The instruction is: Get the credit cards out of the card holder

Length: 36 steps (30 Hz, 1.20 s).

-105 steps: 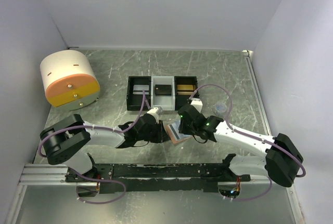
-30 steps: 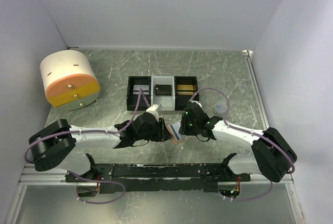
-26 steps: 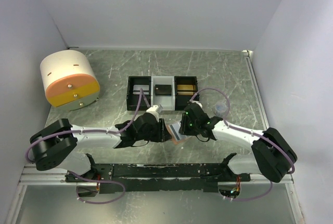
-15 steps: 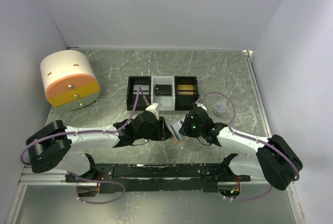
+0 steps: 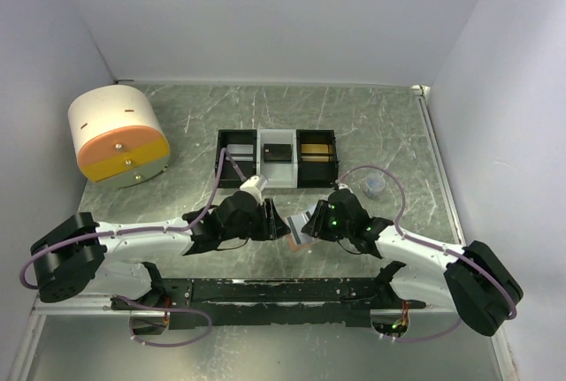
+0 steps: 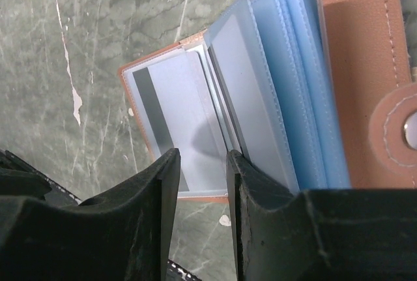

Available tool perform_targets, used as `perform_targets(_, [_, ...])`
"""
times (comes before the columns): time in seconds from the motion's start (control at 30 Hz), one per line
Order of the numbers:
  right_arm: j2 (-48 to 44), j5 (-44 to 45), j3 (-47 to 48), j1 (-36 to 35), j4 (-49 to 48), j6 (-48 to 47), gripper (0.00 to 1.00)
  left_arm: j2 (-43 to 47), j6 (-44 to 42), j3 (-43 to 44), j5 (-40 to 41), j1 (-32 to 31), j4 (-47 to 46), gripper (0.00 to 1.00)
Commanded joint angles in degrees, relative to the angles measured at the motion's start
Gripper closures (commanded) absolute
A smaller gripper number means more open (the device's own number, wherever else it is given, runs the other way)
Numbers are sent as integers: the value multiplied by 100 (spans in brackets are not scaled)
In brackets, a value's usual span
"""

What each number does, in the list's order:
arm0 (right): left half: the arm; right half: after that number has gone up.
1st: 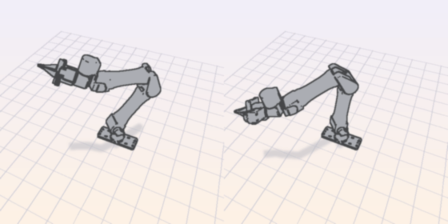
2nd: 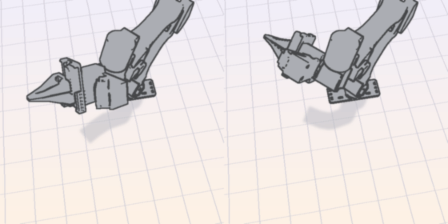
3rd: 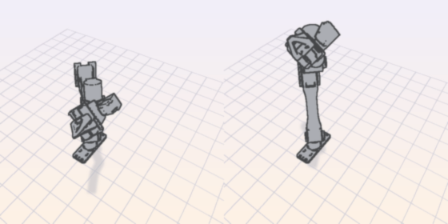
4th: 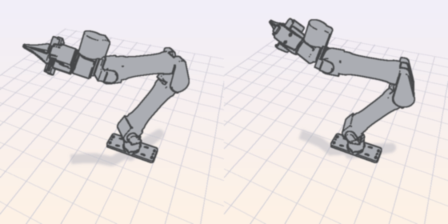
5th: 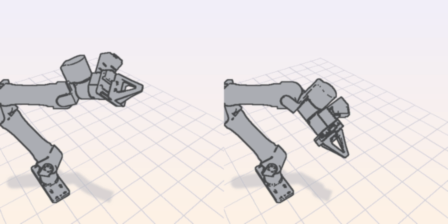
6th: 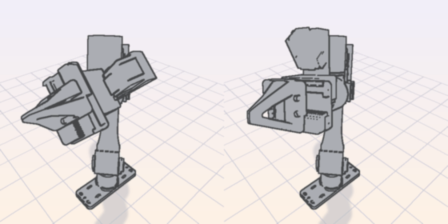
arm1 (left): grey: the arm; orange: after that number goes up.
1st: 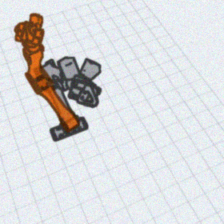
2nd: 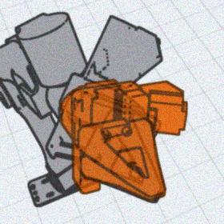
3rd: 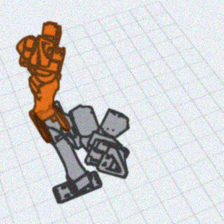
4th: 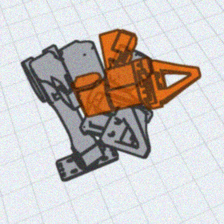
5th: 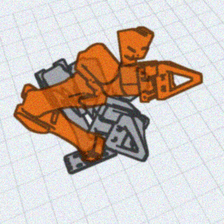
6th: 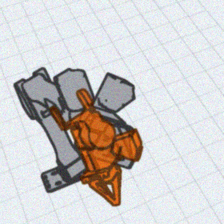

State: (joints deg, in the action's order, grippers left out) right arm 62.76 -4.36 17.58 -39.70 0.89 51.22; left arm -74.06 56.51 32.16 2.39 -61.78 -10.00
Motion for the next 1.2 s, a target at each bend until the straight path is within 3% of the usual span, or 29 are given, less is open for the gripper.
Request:
perform_targets(0.0, [0,-196,-101,-30,665,-53,64,187,55,44,230,-47,-53,46])
perform_targets(0.33, [128,-30,811,-28,1015,-521,64,365,113,-196,639,-45,-466,42])
perform_targets(0.6, [642,418,1361,-18,1243,-892,64,-194,-26,180,611,-45,-430,43])
perform_targets(0.77, [880,753,1242,21,1398,-992,65,-590,27,107,321,-45,-1148,44])
perform_targets(0.93, [946,275,827,103,1039,-1021,68,-1041,-114,262,-52,-46,-1550,45])
perform_targets(1.17, [679,-142,315,156,558,-568,70,-1881,-94,659,-173,-41,-1197,58])
